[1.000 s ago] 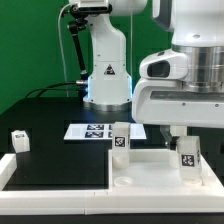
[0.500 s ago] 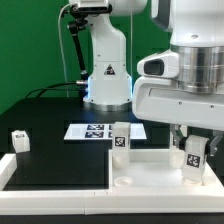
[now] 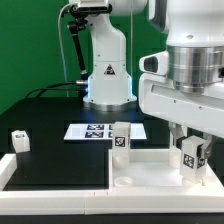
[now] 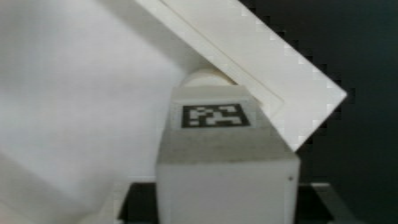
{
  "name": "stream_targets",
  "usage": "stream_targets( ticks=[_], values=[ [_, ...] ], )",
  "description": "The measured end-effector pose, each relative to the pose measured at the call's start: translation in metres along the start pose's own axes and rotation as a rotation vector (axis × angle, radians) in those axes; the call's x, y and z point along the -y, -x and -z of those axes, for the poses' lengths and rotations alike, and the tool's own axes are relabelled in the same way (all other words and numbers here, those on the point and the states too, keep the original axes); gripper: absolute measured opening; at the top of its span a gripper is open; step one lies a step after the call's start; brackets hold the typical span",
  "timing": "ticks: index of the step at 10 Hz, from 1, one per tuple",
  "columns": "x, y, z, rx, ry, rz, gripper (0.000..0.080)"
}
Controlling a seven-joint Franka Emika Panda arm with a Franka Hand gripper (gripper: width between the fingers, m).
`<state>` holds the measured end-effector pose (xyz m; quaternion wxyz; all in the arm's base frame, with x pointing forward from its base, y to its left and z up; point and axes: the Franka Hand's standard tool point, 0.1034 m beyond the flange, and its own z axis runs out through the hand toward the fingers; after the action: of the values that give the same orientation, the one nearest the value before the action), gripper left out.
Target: Assemble square table
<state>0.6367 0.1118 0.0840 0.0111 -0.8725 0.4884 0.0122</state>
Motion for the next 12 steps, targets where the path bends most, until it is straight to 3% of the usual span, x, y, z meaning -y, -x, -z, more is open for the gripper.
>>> stream_targets(
  ticks=[1,2,3,5,6,7,8,9,10,12],
  values=[
    [-0.002,-0.001,0.0,0.005,-0.023,-0.145,0.0291],
    [-0.008,-0.002,-0.002,0.022,-0.078,-0.335,0.0291],
    [-0.012,-0.002,-0.002,0.028,-0.116,-0.472,0.0291],
    [-0.012,0.003,-0.001,0.015,-0.135,-0.608,0.0292],
    [-0.012,0.003,-0.001,0.012,-0.135,-0.589,0.0293],
    [-0.013,0.006,-0.002,0.01,-0.114,-0.5,0.0293],
    [-0.01,0.012,0.001,0.014,-0.065,-0.354,0.0483],
    [-0.003,0.015,0.0,-0.017,-0.058,-0.185,0.0615],
    [-0.001,0.022,-0.005,-0.034,-0.051,-0.061,0.0615],
    [-0.002,0.019,-0.005,-0.039,-0.049,0.077,0.0647]
  ],
)
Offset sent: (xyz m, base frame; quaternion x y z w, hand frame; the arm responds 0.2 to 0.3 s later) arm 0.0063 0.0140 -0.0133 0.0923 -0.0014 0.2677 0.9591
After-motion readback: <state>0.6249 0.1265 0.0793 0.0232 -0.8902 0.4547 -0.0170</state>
